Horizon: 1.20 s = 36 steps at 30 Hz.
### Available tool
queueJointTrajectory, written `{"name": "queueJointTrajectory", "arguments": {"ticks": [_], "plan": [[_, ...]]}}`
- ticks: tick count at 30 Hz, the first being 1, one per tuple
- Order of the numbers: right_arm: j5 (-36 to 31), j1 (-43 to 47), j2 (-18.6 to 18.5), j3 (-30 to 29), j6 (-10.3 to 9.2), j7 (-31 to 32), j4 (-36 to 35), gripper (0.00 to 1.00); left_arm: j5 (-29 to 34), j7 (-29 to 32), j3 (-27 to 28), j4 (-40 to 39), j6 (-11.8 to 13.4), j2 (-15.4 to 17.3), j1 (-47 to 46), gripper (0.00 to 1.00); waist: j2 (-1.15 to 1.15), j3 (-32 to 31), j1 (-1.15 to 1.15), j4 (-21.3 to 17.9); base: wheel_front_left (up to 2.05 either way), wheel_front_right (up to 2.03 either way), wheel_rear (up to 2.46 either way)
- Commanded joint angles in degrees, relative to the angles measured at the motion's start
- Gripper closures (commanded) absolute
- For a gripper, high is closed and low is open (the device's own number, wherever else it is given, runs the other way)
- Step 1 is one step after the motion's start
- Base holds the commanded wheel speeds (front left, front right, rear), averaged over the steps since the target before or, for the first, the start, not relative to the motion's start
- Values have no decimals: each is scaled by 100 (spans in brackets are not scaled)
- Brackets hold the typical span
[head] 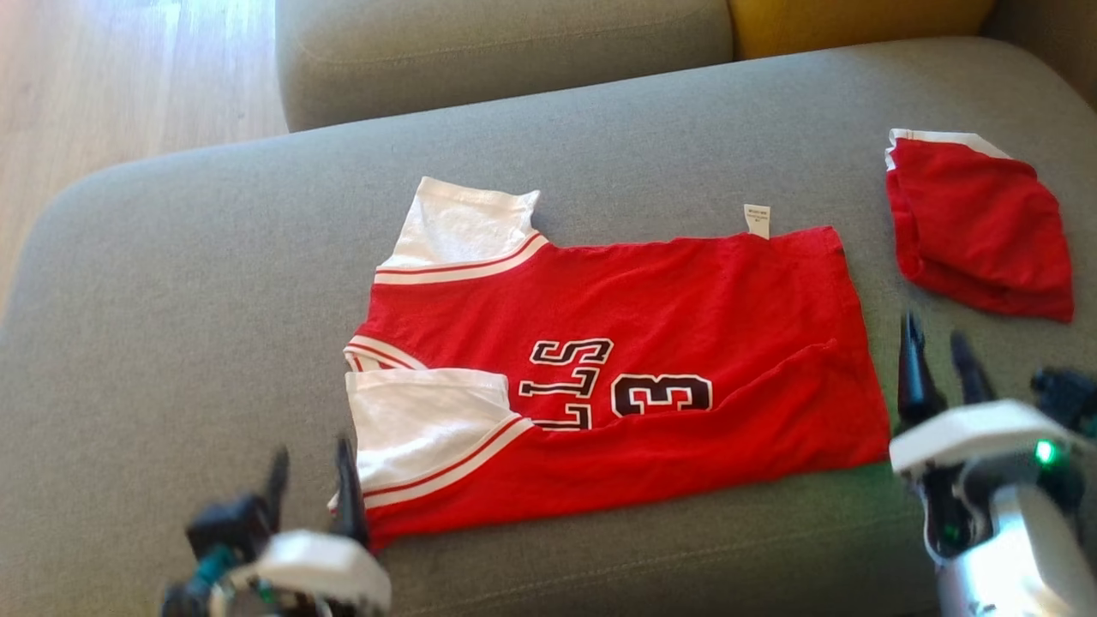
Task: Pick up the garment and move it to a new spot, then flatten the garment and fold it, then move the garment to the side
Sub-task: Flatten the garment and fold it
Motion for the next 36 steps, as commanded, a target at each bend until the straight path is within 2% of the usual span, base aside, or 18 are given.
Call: {"name": "queueJointTrajectory", "arguments": {"ticks": [1, 2, 5, 8, 12, 17, 20, 21, 26, 29, 31, 36], "plan": [[-294, -134, -37, 287, -1, -110, -615, 0, 157, -83, 320, -528, 48, 59, -442, 0, 0, 45, 0, 4, 0, 0, 0], [-294, -134, -37, 287, -1, -110, -615, 0, 157, -83, 320, -528, 48, 59, -442, 0, 0, 45, 0, 4, 0, 0, 0], [-808, 19, -68, 493, -1, -193, -1462, 0, 419, -86, 518, -1147, 32, 34, -571, 0, 0, 146, 0, -4, 0, 0, 0], [-1113, 175, -63, 619, -1, -229, -2106, 0, 626, -87, 581, -1418, -64, 3, -712, 0, 0, 284, 0, -9, 0, 0, 0], [-1303, 255, -52, 770, -1, -195, -2551, 0, 857, -87, 558, -1263, -260, 21, -1051, 0, 0, 548, 0, -93, 0, 0, 0], [-1239, 145, -41, 904, -1, -136, -2873, 0, 937, 37, 534, -680, -474, 240, -1784, 0, 0, 1009, 0, -280, 0, 0, 0], [-1166, 8, -38, 986, -1, -120, -3026, 0, 988, 501, 491, -378, -670, 505, -2415, 0, 0, 1342, 0, -439, 0, 0, 0], [-1102, -93, -37, 1031, -1, -122, -3108, 0, 1017, 888, 435, -202, -863, 709, -2882, 0, 0, 1545, 0, -541, 0, 0, 0], [-925, -369, -36, 1153, -1, -155, -3231, 0, 885, 1817, 415, 312, -1328, 1107, -4055, 0, 0, 1978, 0, -831, 0, 0, 0], [-762, -536, -36, 1234, -1, -186, -3264, 0, 828, 2199, 493, 655, -1396, 1300, -4689, 0, 0, 2208, 0, -1025, 0, 0, 0], [-357, -640, -35, 1238, -1, -206, -3245, 0, 772, 2550, 502, 936, -1443, 1383, -5048, 0, 0, 2335, 0, -1131, 0, 0, 0], [12, -876, -35, 1299, -1, -252, -3253, 0, 912, 3340, 208, 1558, -1602, 1718, -5743, 0, 0, 2549, 0, -1387, 0, 0, 0]]}}
